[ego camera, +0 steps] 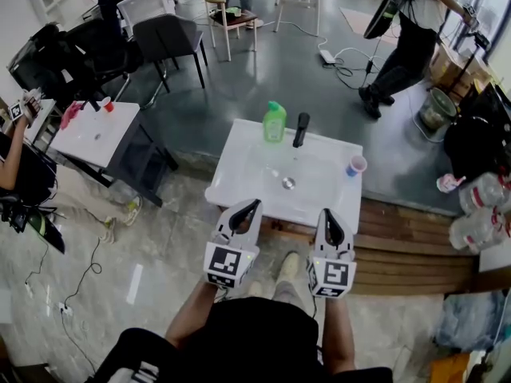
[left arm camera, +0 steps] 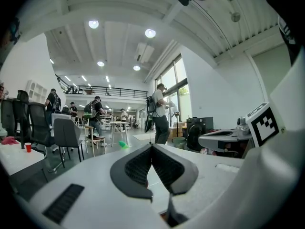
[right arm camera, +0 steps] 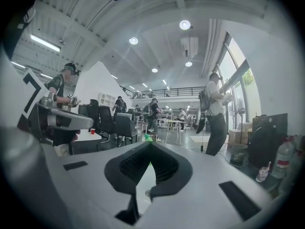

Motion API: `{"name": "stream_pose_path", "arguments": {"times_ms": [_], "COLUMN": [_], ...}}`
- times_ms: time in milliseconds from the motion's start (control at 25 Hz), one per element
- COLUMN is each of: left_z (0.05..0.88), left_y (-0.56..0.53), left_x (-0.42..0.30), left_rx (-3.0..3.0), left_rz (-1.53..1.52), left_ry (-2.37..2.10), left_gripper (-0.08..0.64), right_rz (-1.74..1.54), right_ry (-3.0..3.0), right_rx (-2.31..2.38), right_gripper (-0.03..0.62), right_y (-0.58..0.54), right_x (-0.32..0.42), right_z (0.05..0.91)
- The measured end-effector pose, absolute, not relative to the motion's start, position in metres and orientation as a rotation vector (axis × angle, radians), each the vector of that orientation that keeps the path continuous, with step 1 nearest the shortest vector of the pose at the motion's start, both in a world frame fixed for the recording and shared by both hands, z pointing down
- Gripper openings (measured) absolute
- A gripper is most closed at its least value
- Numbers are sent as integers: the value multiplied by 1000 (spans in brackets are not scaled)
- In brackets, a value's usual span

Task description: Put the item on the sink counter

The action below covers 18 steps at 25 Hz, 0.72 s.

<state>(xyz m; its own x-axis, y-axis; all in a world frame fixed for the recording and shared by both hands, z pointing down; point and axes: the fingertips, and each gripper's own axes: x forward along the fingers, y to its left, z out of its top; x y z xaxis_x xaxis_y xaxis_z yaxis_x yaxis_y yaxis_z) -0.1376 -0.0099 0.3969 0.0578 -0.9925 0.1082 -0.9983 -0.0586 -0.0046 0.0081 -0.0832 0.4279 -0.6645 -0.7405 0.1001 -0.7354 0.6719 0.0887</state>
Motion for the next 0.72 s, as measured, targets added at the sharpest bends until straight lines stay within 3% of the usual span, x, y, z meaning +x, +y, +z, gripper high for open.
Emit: {"name": "stream_pose_path", "arguments": {"times_ms": [720], "left_z": [402], "left_y": [-15], "left_x": [-138], "left_rx": [2225], "left_rz": [137], "left_ry": [-2093], "left_gripper": [2], "right_rz": [-40], "right_ry": [-2765], "right_rx": [1221], "right_gripper": [-2], "right_y": [-89], "right_x": [9], "right_z": [428]}}
